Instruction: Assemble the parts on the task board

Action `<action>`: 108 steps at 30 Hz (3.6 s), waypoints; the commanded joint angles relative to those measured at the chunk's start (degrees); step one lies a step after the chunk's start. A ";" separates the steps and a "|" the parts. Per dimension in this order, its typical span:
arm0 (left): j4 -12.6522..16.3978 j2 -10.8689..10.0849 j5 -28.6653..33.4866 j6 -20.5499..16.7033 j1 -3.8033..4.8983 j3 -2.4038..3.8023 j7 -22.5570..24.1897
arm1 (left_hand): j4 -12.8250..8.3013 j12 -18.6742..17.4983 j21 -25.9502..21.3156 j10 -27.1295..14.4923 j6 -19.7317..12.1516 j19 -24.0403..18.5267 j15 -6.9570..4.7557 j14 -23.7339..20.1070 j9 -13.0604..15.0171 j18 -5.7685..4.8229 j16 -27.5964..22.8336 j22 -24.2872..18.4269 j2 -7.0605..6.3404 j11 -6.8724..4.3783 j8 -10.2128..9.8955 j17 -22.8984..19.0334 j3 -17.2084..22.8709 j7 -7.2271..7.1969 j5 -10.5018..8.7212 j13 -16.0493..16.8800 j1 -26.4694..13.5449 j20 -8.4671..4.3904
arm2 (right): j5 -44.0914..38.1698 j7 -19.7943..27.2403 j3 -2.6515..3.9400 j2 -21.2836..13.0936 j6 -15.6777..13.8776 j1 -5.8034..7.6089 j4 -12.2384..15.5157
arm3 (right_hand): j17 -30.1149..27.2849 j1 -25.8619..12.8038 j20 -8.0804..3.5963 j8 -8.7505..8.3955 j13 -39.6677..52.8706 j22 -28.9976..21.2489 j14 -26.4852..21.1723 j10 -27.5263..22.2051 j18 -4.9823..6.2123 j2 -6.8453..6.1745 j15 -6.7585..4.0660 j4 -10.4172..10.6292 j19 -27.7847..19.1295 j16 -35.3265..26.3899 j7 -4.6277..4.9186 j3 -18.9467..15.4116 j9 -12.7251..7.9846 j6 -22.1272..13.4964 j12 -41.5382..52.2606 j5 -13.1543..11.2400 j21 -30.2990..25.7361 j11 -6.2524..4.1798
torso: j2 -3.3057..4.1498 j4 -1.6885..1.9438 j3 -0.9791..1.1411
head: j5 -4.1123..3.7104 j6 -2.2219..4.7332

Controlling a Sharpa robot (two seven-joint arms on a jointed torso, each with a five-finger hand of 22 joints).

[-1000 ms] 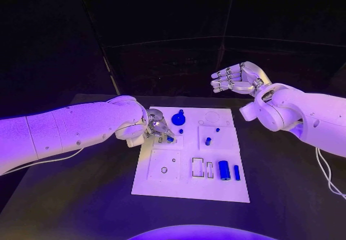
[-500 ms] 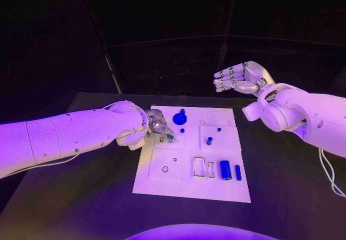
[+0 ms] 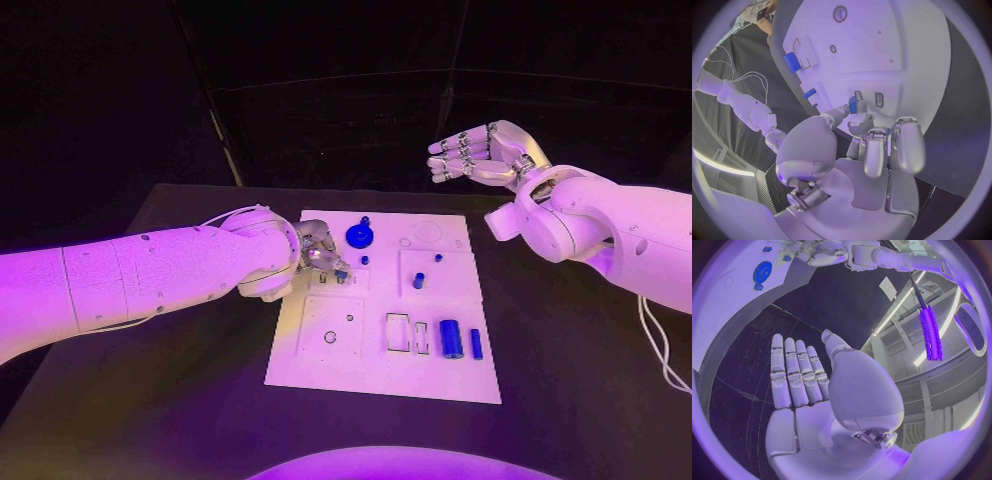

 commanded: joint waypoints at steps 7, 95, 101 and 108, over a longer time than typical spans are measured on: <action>0.07 0.09 -3.12 2.80 -0.05 0.03 -0.02 | -8.51 0.22 0.38 0.56 -0.10 0.33 -0.39 6.05 0.09 -0.97 0.18 0.12 -0.14 -0.05 0.30 15.09 8.87 -0.41 0.24 0.06 0.49 -0.05 | 0.19 0.83 0.03 0.16 0.62 0.10 0.00 | -0.19 -0.20 0.26 -0.23 -0.01 0.03 0.35 -0.48 0.16 0.44 0.13 0.21 0.17 0.11 0.05 -0.11 -0.04 -0.18 0.41 0.34 -0.38 -0.07 | 0.01 0.03 0.01 | 0.05 -0.16; -2.78 1.97 -3.84 8.68 0.03 0.06 -0.65 | 1.61 0.45 0.71 1.76 3.57 0.88 -1.64 6.05 1.70 -1.20 0.18 1.43 -2.55 -1.55 2.18 15.09 -2.71 -2.39 2.99 -0.93 -7.84 -1.25 | 0.19 0.93 0.02 0.71 0.67 0.09 -0.55 | -2.19 -0.28 0.31 -0.23 -0.02 0.05 0.63 -0.72 0.18 0.55 0.16 0.30 0.21 0.17 0.08 -0.60 -0.04 -0.29 0.66 2.43 -0.67 -0.04 | -0.01 0.01 0.03 | 0.08 -1.06; -2.81 1.95 -3.84 8.69 0.03 0.06 -0.64 | 2.45 0.82 0.77 1.94 3.90 0.95 -1.69 6.05 1.66 -1.23 0.18 1.60 -2.39 -1.60 2.06 15.09 -4.95 -2.46 3.00 -0.61 -8.24 -1.30 | 0.19 0.88 0.02 0.58 0.65 0.09 -0.59 | -2.19 -0.28 0.31 -0.23 -0.02 0.05 0.63 -0.72 0.18 0.55 0.16 0.30 0.21 0.17 0.08 -0.60 -0.04 -0.29 0.66 2.43 -0.67 -0.04 | -0.01 0.04 0.04 | 0.07 -1.24; -3.15 2.04 -3.84 8.44 0.03 0.06 -0.63 | 2.82 0.84 0.73 1.92 3.98 0.94 -1.70 6.05 1.63 -1.21 0.18 1.56 -2.30 -1.60 1.97 15.09 -5.92 -2.46 2.99 -0.61 -8.37 -1.31 | 0.19 0.89 0.02 0.63 0.69 0.09 -0.60 | -2.19 -0.28 0.31 -0.23 -0.02 0.05 0.63 -0.72 0.18 0.55 0.16 0.30 0.21 0.17 0.08 -0.60 -0.04 -0.29 0.66 2.43 -0.67 -0.04 | -0.02 -0.01 0.04 | 0.07 -1.18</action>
